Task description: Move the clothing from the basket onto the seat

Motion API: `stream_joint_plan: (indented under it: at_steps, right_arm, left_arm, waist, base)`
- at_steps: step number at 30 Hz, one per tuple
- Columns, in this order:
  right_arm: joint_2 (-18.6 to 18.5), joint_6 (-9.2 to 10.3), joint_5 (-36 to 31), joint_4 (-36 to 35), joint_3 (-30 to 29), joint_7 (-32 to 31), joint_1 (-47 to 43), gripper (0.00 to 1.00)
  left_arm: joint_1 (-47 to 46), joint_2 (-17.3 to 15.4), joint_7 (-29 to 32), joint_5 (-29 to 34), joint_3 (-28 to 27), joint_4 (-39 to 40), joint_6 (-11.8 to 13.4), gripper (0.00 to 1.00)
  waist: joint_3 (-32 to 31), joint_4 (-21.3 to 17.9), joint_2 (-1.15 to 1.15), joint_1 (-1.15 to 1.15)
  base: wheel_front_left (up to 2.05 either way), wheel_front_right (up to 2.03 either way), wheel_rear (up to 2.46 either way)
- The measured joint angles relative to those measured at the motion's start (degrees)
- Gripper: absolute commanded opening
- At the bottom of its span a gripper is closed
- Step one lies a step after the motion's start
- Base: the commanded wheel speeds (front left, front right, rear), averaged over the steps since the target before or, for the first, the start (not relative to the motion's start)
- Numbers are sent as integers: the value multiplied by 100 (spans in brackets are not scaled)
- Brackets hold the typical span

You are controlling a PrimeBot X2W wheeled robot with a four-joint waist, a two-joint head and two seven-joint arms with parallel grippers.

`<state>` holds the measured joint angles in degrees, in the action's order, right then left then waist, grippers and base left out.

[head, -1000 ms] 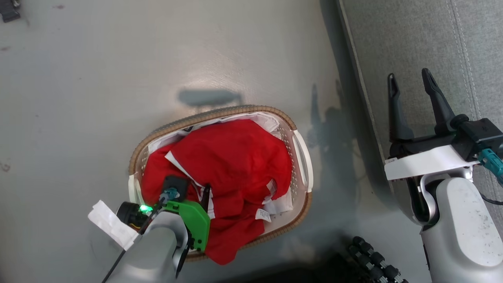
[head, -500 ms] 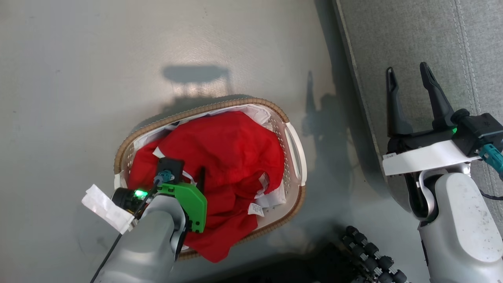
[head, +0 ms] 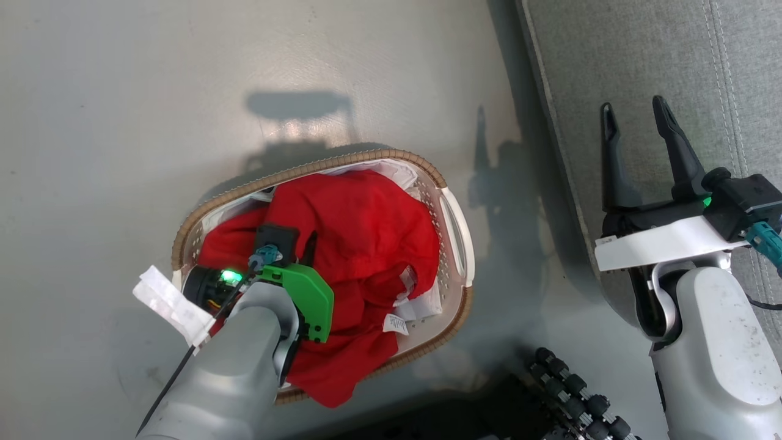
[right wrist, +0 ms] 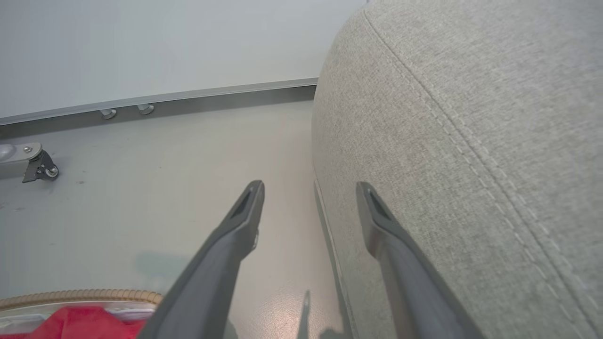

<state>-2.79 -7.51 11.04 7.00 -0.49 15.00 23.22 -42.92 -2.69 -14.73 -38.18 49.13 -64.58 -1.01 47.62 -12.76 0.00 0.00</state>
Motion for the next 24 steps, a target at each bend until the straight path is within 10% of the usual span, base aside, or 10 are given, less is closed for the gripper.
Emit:
stream_joint_plan:
  at_steps: [24]
  right_arm:
    - [4,0,-477,339,-156,0,-508,100]
  left_arm:
    - [893,-214,-41,1125,-229,1905,-29,0]
  waist:
    - [-1486,491,0,0]
  base:
    - [0,0,0]
